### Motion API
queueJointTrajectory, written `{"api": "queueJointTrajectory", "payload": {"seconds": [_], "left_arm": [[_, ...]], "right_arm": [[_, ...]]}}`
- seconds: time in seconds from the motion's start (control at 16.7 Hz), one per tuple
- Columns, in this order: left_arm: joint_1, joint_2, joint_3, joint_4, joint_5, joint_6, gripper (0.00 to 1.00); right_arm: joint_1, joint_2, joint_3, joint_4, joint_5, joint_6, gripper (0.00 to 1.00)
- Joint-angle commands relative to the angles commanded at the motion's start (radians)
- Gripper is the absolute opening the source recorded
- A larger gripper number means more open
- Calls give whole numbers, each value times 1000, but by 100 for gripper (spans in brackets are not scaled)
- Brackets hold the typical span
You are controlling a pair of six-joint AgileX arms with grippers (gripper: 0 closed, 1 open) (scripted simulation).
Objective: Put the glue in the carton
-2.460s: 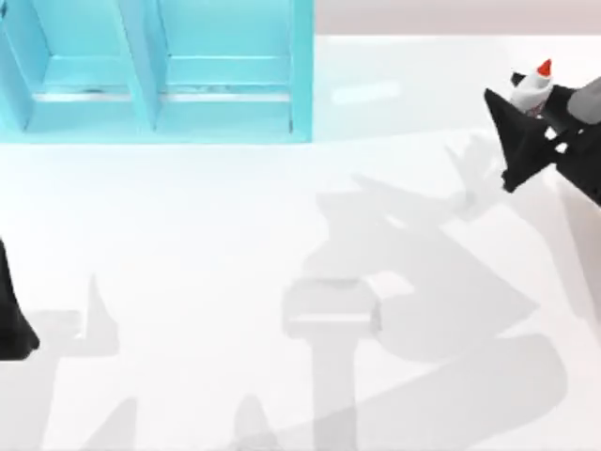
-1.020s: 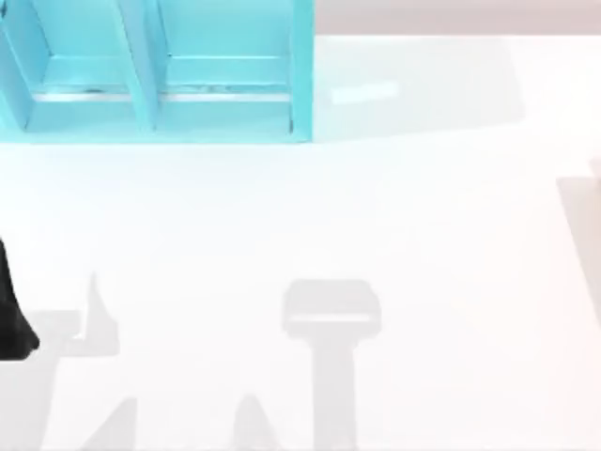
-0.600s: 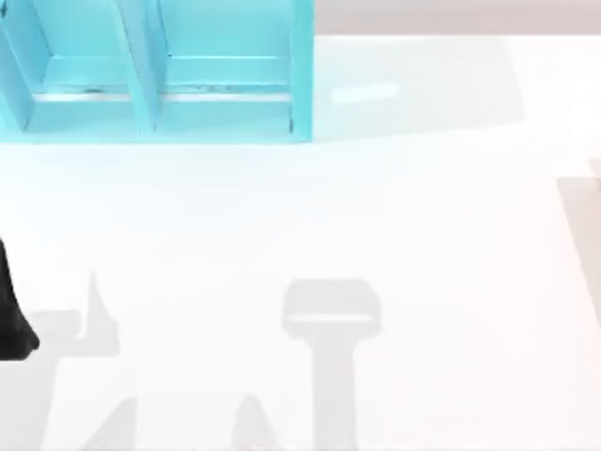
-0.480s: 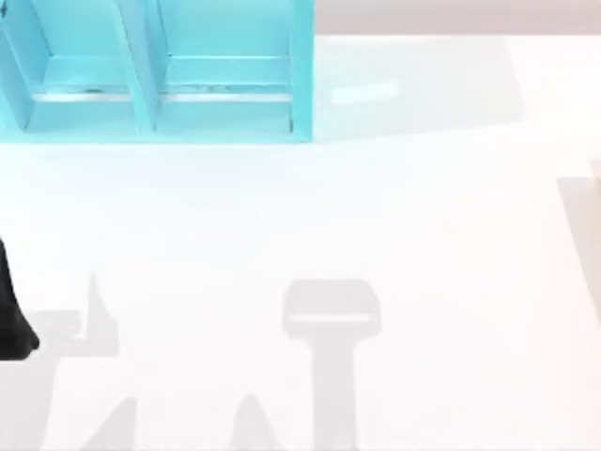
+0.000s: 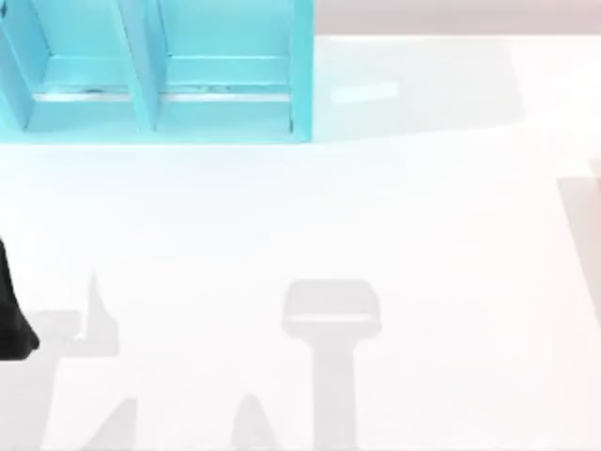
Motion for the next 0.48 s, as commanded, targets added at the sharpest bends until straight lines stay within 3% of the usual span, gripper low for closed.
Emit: {"api": "queueJointTrajectory", "payload": {"seconds": [0.48], "left_arm": [[0, 0, 0, 0, 0, 0, 100]], "right_arm": [[61, 17, -164, -23, 42, 17, 0]]}}
